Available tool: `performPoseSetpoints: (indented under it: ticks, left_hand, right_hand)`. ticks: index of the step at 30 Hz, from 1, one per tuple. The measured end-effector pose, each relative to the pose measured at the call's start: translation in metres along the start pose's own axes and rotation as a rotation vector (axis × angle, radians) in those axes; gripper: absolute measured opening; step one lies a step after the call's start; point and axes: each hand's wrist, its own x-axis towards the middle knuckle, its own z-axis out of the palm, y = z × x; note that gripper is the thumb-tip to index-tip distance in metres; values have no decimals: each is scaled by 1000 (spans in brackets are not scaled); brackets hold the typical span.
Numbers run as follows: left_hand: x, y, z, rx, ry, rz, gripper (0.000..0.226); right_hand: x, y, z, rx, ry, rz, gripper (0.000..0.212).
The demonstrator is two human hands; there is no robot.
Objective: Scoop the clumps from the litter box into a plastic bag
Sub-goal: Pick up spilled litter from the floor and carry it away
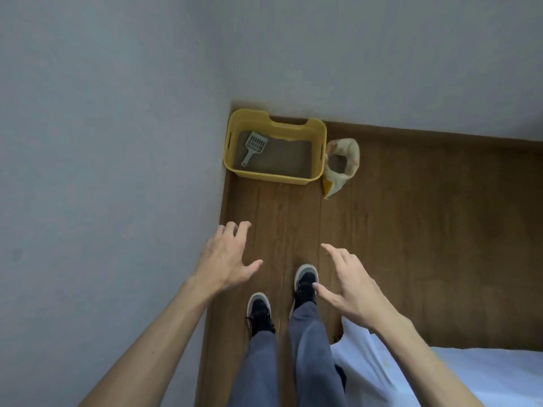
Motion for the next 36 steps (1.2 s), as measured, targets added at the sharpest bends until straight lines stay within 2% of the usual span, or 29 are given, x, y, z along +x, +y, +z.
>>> performPoseSetpoints:
  ticks: [7,14,21,29,36]
  left_hand:
    - [60,-7,57,0,-110,-30,81]
    - [105,-11,98,-21,-161,-92,84]
    - [146,-22,156,-69,-132,-94,84]
    - [205,-44,228,-51,-93,-18,85]
    - [259,-70,295,-39,-142,46,86]
  right_hand:
    - [76,48,40,40,-80,-4,76]
    - [145,85,69,-44,-215,-158,77]
    - [198,129,109,-30,-235,-160,78]
    - [253,171,166,-49,-227,-109,78]
    - [309,213,227,-18,-207,-78,78]
